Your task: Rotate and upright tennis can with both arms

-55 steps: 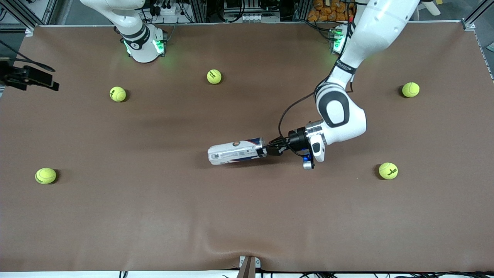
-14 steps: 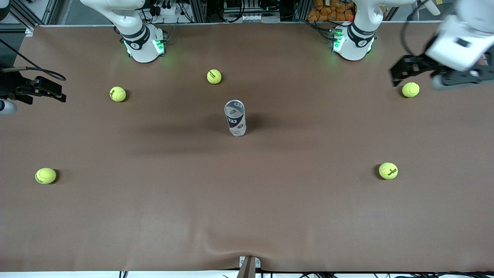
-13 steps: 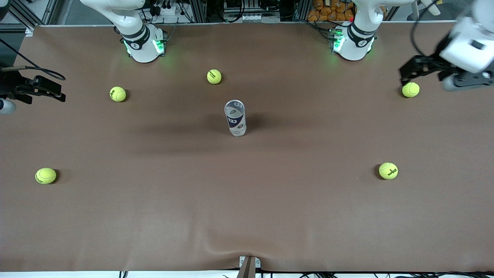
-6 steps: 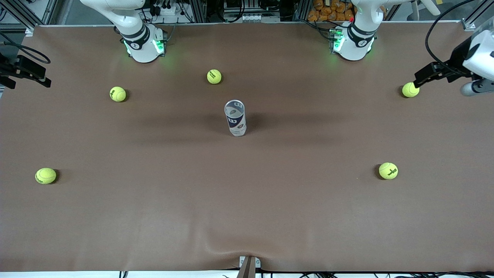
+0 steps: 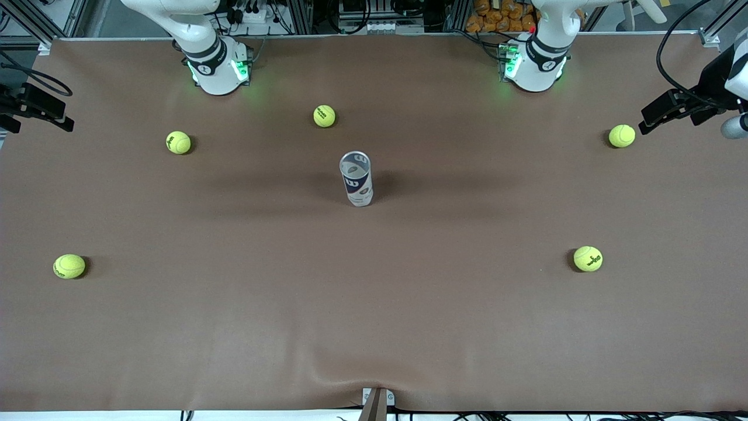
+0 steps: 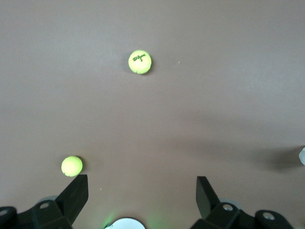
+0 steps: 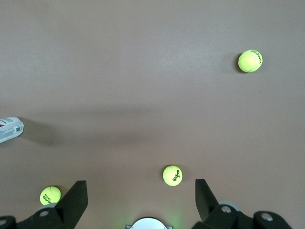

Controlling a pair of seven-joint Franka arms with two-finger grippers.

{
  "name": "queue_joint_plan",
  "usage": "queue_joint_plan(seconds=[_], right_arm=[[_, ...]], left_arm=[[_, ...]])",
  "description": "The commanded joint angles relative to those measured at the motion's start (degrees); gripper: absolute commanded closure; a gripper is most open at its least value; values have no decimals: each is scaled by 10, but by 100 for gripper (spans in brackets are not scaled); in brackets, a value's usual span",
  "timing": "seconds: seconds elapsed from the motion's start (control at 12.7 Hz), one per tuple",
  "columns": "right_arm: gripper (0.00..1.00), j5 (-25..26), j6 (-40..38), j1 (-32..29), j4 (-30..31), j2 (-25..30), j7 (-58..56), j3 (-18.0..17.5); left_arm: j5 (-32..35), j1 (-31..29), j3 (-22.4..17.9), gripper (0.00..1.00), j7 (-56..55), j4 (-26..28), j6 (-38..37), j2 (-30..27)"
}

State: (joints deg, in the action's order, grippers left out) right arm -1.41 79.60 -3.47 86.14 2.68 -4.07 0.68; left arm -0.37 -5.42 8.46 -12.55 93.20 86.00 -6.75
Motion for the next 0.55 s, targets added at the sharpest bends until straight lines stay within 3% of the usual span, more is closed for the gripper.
queue_joint_plan(seconds=[0.0,0.47], right_arm=[[0,-3,-4,13,3,7,8,13],[0,0,-3,28,3,6,8,30]], left_arm=[[8,-4,13,0,3,1,9,-20],[0,-4,14,0,36,-17,7,-11]])
